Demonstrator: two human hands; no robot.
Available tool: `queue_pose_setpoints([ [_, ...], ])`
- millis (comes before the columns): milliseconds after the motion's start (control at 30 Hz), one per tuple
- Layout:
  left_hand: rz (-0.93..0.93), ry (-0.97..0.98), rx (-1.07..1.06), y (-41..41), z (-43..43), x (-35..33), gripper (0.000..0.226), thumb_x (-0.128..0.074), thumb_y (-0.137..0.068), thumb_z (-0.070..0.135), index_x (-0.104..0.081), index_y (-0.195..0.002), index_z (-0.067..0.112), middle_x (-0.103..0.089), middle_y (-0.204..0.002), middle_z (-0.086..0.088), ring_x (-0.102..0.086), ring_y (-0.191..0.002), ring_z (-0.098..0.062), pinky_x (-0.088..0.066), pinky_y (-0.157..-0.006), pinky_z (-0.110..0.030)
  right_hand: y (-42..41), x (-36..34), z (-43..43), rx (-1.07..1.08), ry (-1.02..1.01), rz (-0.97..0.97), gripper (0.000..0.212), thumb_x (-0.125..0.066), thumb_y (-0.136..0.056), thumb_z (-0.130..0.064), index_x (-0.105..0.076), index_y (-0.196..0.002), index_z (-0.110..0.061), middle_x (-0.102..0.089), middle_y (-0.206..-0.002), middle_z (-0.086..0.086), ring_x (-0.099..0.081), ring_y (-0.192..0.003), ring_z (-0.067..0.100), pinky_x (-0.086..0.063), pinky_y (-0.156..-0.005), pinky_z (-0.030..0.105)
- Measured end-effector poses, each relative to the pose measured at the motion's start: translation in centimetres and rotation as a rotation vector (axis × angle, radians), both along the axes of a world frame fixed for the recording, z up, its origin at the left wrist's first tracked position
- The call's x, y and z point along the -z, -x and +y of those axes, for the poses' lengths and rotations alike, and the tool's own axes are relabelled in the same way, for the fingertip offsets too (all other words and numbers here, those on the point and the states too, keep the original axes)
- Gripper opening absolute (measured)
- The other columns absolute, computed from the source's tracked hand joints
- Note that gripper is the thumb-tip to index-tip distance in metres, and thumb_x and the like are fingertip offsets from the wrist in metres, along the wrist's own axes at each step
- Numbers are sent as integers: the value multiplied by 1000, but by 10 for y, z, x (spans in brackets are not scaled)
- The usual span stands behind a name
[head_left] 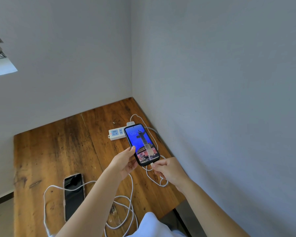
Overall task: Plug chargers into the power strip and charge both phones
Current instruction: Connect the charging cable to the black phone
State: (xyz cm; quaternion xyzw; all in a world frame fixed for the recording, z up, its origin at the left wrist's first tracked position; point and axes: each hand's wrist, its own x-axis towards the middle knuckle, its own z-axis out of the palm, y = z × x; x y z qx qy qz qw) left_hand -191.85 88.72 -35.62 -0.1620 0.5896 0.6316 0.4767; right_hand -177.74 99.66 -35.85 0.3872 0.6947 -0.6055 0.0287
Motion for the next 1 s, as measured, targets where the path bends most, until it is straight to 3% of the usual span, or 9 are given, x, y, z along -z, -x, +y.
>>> queue_pose_setpoints([
  [133,-3,10,-3,2,0,4,33,-60,-91,26,-54,-122,18,-67,-107,-13,-66,-90,-20,-52,-47,-24,1,2,1,-7,-8,-5,16,-65,-89,-26,-74,-97,-16,-71,-74,-5,-64,-69,7,-48,-62,18],
  [267,5,39,-8,6,1,14,32,-60,-91,26,-54,-122,17,-68,-104,-13,-67,-90,-20,-51,-55,-26,4,5,1,-64,-59,-24,18,-65,-88,-31,-73,-100,-20,-71,-78,-9,-66,-73,4,-48,-61,15],
  [467,-1,196,-46,20,4,54,39,-58,-93,25,-51,-130,13,-67,-103,-14,-66,-88,-20,-50,-57,-27,5,37,5,-339,-365,-279,14,-62,-89,-26,-71,-98,-19,-66,-87,-8,-61,-72,4,-44,-62,16],
  [567,-15,273,-30,20,13,79,39,-57,-94,25,-52,-131,13,-67,-100,-11,-64,-79,-17,-47,-51,-25,3,58,11,-442,-449,-387,12,-57,-92,-24,-68,-96,-19,-63,-79,-6,-62,-72,10,-51,-72,27],
  [667,-28,339,8,12,24,105,38,-55,-95,26,-55,-129,11,-66,-90,-7,-59,-67,-12,-44,-43,-22,-3,81,18,-514,-441,-442,14,-55,-93,-23,-67,-100,-18,-67,-88,-2,-65,-81,15,-53,-84,38],
  [733,-25,374,44,5,29,120,38,-54,-95,28,-56,-130,12,-64,-84,-4,-56,-62,-10,-42,-38,-20,-7,95,24,-535,-418,-451,15,-54,-94,-23,-67,-95,-17,-65,-82,-3,-62,-73,12,-52,-75,33],
  [833,-75,379,25,-4,32,141,40,-55,-95,26,-53,-133,15,-64,-83,-2,-56,-65,-11,-43,-41,-20,-12,112,30,-547,-359,-450,17,-54,-94,-22,-63,-80,-20,-55,-66,-9,-51,-56,3,-38,-54,19],
  [1000,-164,361,-45,-14,38,158,46,-56,-95,21,-47,-139,15,-63,-96,-3,-57,-78,-11,-47,-55,-22,-13,133,32,-549,-303,-479,18,-53,-93,-20,-65,-79,-17,-62,-72,-2,-53,-56,7,-34,-49,19],
])
